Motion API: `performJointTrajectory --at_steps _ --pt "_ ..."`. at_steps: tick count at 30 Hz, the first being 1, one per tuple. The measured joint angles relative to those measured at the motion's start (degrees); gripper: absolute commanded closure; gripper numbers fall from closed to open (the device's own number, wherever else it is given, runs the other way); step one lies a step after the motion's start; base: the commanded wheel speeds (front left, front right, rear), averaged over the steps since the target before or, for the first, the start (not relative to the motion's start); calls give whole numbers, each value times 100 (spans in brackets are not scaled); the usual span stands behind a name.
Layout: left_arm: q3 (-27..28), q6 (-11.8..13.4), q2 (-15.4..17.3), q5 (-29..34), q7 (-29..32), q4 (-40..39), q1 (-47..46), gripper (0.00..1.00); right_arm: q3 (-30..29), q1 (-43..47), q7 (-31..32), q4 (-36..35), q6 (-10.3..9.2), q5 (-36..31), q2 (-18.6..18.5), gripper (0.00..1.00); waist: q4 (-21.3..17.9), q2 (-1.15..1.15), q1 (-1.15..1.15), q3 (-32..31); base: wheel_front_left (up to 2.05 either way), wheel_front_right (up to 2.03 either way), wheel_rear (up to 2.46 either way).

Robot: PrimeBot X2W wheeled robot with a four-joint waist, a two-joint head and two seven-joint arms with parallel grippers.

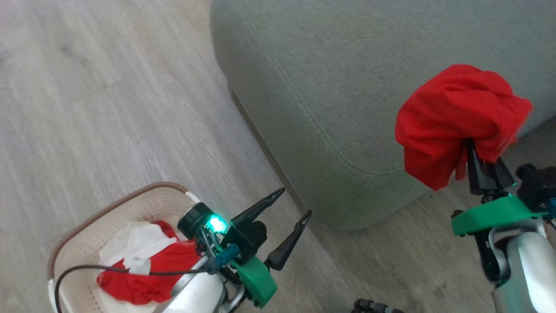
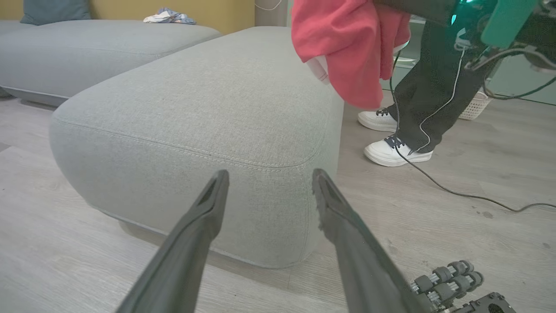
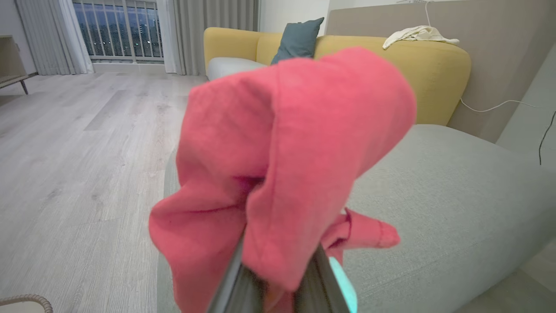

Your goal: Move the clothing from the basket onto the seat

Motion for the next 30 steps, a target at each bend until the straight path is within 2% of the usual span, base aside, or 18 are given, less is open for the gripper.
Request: performJointTrajectory --at_steps 4,9,13,19,22,30 --pt "-33 0 0 -9 0 2 -48 0 -29 2 0 3 0 -1 46 100 -120 0 0 39 0 0 0" --pt "-74 0 0 -15 0 11 -49 0 -168 -1 0 19 0 -1 46 100 -48 0 0 41 0 0 0" --pt "-96 0 4 -15 0 23 -56 0 -509 -74 1 91 0 -1 -27 100 52 0 0 74 0 0 0" --pt "-234 0 59 10 0 47 -260 0 -938 -903 0 -41 0 218 -490 100 169 0 0 336 0 0 0" --pt "-431 0 164 64 -1 104 -610 0 -1255 -1566 0 -36 0 613 -809 100 271 0 0 679 0 0 0" --pt "-622 0 315 104 -1 237 -1070 0 -1481 -2692 0 366 0 975 -1369 100 513 0 1 1385 0 0 0"
